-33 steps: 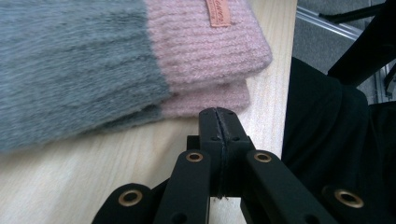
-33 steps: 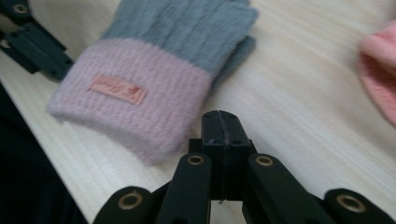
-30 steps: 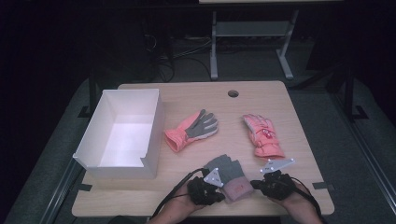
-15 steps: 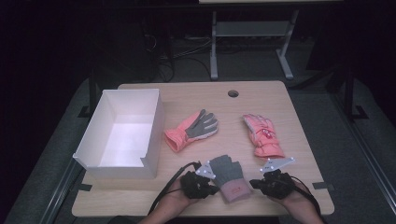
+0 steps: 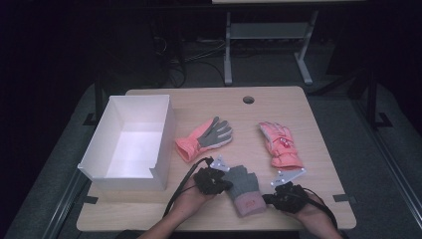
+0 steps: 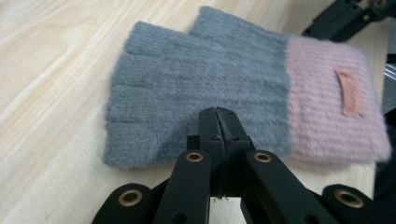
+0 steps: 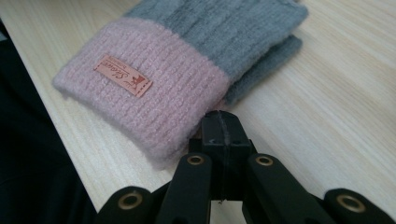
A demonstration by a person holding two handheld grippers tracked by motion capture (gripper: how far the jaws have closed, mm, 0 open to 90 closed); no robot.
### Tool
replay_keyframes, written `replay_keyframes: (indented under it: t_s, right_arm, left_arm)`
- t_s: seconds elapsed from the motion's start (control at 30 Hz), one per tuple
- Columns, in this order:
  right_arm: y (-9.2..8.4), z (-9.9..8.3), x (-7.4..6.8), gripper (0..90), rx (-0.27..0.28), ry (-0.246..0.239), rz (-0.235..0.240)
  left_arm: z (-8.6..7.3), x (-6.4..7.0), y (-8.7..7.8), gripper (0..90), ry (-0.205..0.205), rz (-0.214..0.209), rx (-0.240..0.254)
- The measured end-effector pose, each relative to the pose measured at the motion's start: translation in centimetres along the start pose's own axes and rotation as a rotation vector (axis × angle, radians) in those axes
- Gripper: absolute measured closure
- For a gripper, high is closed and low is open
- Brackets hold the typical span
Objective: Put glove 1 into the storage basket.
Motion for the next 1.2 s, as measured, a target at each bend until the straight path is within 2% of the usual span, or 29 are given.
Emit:
replay_keyframes:
  t_s: [0.03, 0.07, 0.2, 0.27, 0.3, 0.37, 0.47, 0.5, 0.6, 0.67, 0.7, 0.8, 0.93, 1.0, 1.07, 1.1, 1.13, 1.17, 1.2]
  right_arm:
    - [0.1, 0.0, -0.2, 90.0, -0.003, -0.004, 0.006]
    - [0.2, 0.1, -0.3, 90.0, -0.003, -0.012, 0.011]
    - [0.7, 0.4, -1.1, 90.0, -0.017, -0.039, 0.029]
    - [1.0, 0.6, -1.5, 90.0, -0.019, -0.05, 0.032]
    - [1.1, 0.8, -1.7, 90.0, -0.017, -0.055, 0.039]
    - [1.4, 1.2, -2.1, 90.0, -0.012, -0.064, 0.05]
    - [2.1, 2.0, -2.9, 90.0, -0.008, -0.087, 0.068]
    - [2.3, 2.2, -3.2, 90.0, -0.007, -0.087, 0.073]
    - [3.0, 2.7, -3.9, 90.0, -0.006, -0.103, 0.093]
    - [3.5, 3.3, -4.5, 90.0, -0.003, -0.117, 0.111]
    - [3.5, 3.3, -4.5, 90.0, -0.003, -0.117, 0.111]
    - [4.3, 4.1, -5.6, 90.0, 0.001, -0.141, 0.126]
    - [5.3, 4.9, -6.8, 90.0, 0.002, -0.174, 0.146]
    - [5.5, 5.1, -7.1, 90.0, 0.003, -0.183, 0.152]
    - [5.3, 5.0, -7.0, 90.0, 0.005, -0.195, 0.147]
    - [5.0, 4.9, -6.9, 90.0, 0.008, -0.181, 0.149]
    - [4.6, 4.9, -6.7, 90.0, 0.017, -0.17, 0.148]
    - [4.0, 4.8, -6.3, 85.9, 0.036, -0.158, 0.146]
    - [4.0, 4.8, -6.3, 85.9, 0.036, -0.158, 0.146]
  left_arm:
    - [0.0, -0.2, 0.0, 89.6, 0.01, 0.0, -0.011]
    - [0.1, -0.3, 0.2, 89.5, -0.007, 0.005, 0.0]
    - [0.4, -0.9, 0.4, 89.6, -0.005, 0.016, -0.002]
    - [0.4, -1.3, 0.4, 89.6, -0.017, 0.022, 0.001]
    - [0.4, -1.5, 0.3, 89.6, -0.011, 0.025, -0.006]
    - [0.5, -1.9, 0.3, 89.6, -0.026, 0.032, 0.001]
    - [0.3, -2.7, 0.2, 89.6, -0.017, 0.038, -0.018]
    - [0.4, -2.9, 0.1, 89.6, -0.037, 0.042, -0.006]
    - [0.3, -3.5, 0.0, 89.6, -0.049, 0.049, 0.0]
    - [0.1, -3.8, -0.2, 89.6, -0.041, 0.052, -0.008]
    - [0.1, -4.0, -0.3, 89.6, -0.058, 0.054, 0.002]
    - [0.1, -4.3, -0.7, 89.6, -0.072, 0.057, 0.016]
    - [0.0, -4.5, -1.0, 89.5, -0.062, 0.062, 0.01]
    - [-0.1, -4.5, -1.2, 89.4, -0.051, 0.059, 0.002]
    - [0.0, -4.4, -1.4, 87.4, -0.062, 0.056, 0.017]
    - [0.2, -4.3, -1.6, 86.0, -0.076, 0.052, 0.036]
    - [0.2, -4.2, -1.7, 83.5, -0.076, 0.049, 0.043]
    - [0.2, -4.1, -2.0, 77.4, -0.072, 0.044, 0.044]
    - [0.3, -4.1, -2.3, 77.4, -0.07, 0.042, 0.048]
Point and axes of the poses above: each handheld gripper's, and its own axes: y roughly forward along the jaws, z roughly out of its top, x roughly to its right, the point moved 8 cm from there along y, roughly forward along the jaws, and after that the axes turned 8 degrees about y, right-handed, at the moved point
